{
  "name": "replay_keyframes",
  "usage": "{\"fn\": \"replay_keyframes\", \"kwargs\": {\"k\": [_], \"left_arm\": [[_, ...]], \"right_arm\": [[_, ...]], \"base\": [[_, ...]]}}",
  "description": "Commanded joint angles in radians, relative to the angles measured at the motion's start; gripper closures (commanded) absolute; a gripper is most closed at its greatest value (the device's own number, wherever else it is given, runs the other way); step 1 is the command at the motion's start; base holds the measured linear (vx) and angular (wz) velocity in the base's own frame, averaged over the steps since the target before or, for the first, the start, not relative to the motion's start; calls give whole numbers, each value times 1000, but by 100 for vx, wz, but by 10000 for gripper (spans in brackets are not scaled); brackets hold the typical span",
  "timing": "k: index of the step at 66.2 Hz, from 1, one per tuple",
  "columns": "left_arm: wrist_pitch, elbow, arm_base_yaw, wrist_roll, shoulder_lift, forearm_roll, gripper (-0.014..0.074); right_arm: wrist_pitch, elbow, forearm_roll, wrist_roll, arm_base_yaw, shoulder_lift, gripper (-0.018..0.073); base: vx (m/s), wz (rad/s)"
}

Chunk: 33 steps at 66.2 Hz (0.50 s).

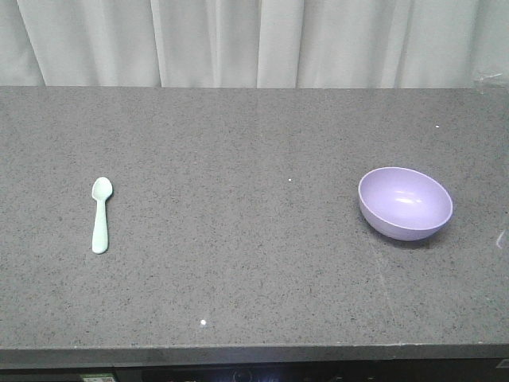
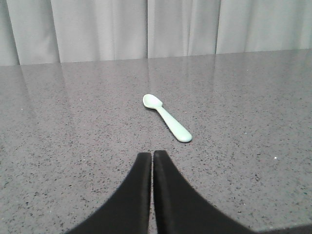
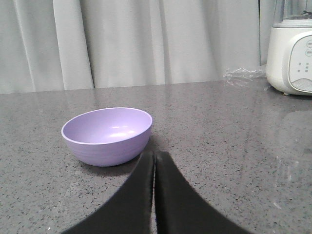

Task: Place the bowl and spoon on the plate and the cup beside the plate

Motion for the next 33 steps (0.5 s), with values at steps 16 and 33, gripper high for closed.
{"fn": "replay_keyframes", "kwargs": {"k": [16,33], "left_arm": [[-68,-8,2,-13,8,-1,603],[-68,-8,2,-13,8,-1,603]], "right_arm": [[-76,4,-4,-3,-5,-7,562],[-76,4,-4,-3,-5,-7,562]], "base": [[3,0],[0,0]]}}
